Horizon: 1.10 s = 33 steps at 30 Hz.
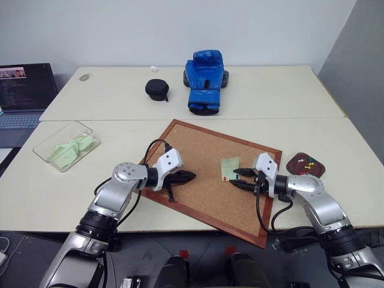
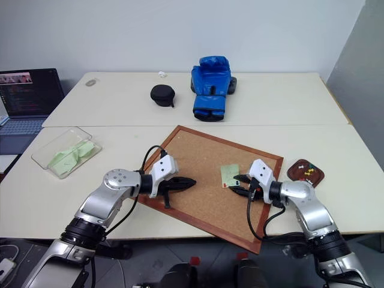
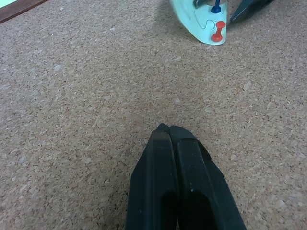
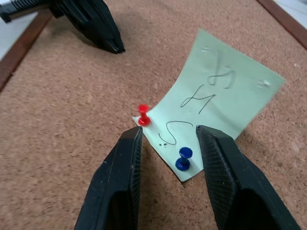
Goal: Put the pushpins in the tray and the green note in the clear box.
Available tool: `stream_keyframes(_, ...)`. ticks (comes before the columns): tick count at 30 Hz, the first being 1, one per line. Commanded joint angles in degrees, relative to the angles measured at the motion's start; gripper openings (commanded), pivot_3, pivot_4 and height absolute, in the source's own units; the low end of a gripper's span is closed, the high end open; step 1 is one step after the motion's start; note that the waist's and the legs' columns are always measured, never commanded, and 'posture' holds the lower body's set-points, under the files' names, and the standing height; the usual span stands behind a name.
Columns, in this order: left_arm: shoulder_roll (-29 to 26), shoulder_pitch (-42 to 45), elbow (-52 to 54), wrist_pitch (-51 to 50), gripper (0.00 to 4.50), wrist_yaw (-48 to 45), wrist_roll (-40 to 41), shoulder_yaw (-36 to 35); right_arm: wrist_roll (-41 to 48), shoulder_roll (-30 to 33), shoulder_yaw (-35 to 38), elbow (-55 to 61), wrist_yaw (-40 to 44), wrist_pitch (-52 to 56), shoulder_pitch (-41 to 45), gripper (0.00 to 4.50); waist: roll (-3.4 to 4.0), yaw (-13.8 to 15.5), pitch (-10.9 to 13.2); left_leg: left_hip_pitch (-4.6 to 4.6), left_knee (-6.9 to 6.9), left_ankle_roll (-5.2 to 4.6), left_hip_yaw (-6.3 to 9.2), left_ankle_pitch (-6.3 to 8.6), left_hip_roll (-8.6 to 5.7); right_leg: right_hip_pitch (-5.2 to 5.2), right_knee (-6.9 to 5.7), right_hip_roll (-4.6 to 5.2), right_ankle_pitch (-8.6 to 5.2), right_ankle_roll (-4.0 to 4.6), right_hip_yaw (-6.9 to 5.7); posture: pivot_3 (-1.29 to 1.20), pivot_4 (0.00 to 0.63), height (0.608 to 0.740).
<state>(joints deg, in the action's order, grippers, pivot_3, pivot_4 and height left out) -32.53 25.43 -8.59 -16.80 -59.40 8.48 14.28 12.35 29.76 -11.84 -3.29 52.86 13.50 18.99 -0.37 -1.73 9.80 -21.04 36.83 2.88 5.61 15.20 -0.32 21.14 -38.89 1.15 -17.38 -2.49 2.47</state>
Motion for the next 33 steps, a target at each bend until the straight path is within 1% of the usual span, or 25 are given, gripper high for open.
stream_keyframes(1,-0.87,-1.07,-2.18,-1.75,0.00,0.91,-2.85,1.33,-0.18,-0.79,0.56,-0.31,0.43,-1.26,1.30,1.88,0.00,0.01,0.00,0.00,0.00,0.00,0.02,0.00,0.00,0.00,0.00,0.00,0.00,0.00,-0.02,0.00,0.150,0.740)
stream_keyframes(4,-1.01,-1.05,-2.14,-1.78,0.00,0.80,-2.82,1.27,-0.12,-1.09,0.81,-0.67,0.56,-1.20,1.44,1.88,0.00,0.00,0.00,0.00,-0.01,0.00,0.02,0.00,0.00,0.00,0.00,0.00,0.00,0.00,-0.01,0.00,0.150,0.740)
stream_keyframes(6,-1.05,-1.00,-2.06,-1.86,0.00,0.75,-2.81,1.28,0.04,-1.26,0.98,-0.82,0.64,-1.14,1.58,1.52,0.00,0.00,0.00,0.00,-0.01,0.00,0.01,0.00,0.00,0.00,0.00,0.00,0.00,0.00,0.00,0.00,0.150,0.740)
stream_keyframes(7,-1.05,-0.99,-1.99,-1.94,0.00,0.74,-2.80,1.30,0.12,-1.32,1.04,-0.86,0.66,-1.12,1.63,1.42,0.00,0.00,0.00,0.00,-0.01,0.00,0.01,0.00,0.00,0.00,0.00,0.00,0.00,0.00,0.00,0.00,0.150,0.740)
stream_keyframes(14,-1.00,-0.86,-1.68,-2.31,0.00,0.53,-2.73,1.49,0.63,-1.32,1.80,-0.79,0.47,-0.78,1.61,0.03,0.00,0.00,0.00,0.00,-0.01,0.00,0.02,0.00,0.00,0.00,0.00,0.00,0.00,0.00,0.00,0.00,0.150,0.740)
stream_keyframes(20,-0.87,-0.64,-1.68,-2.43,0.00,0.54,-2.74,1.54,0.70,-1.13,2.40,-0.82,0.23,-1.11,1.63,0.03,0.00,-0.01,0.00,0.00,-0.02,0.00,0.01,0.00,0.00,0.00,0.00,0.00,0.00,0.00,0.00,0.00,0.150,0.740)
stream_keyframes(24,-0.99,-0.55,-1.81,-2.40,0.00,0.52,-2.83,1.53,3.14,-1.55,3.58,2.90,0.77,-0.97,1.62,0.03,0.00,-0.01,0.00,0.00,-0.02,0.00,0.02,0.00,0.00,0.01,0.00,0.00,0.00,0.00,0.00,0.00,0.150,0.740)
stream_keyframes(29,-1.05,-0.43,-2.33,-2.30,0.00,0.53,-2.94,1.52,3.88,-1.32,4.05,6.50,0.84,-1.16,1.24,0.03,0.01,-0.04,0.03,-0.05,-0.03,0.00,0.02,0.00,0.00,0.06,0.00,0.00,0.00,0.00,0.00,0.00,0.150,0.740)
stream_keyframes(33,-1.00,-0.50,-2.29,-2.39,0.00,0.58,-2.87,1.55,2.27,-0.15,3.55,7.37,0.96,-2.17,0.67,0.03,0.01,-0.05,0.03,-0.04,-0.03,0.00,0.05,0.00,0.00,0.04,0.00,0.00,0.00,0.00,-0.03,0.00,0.150,0.740)
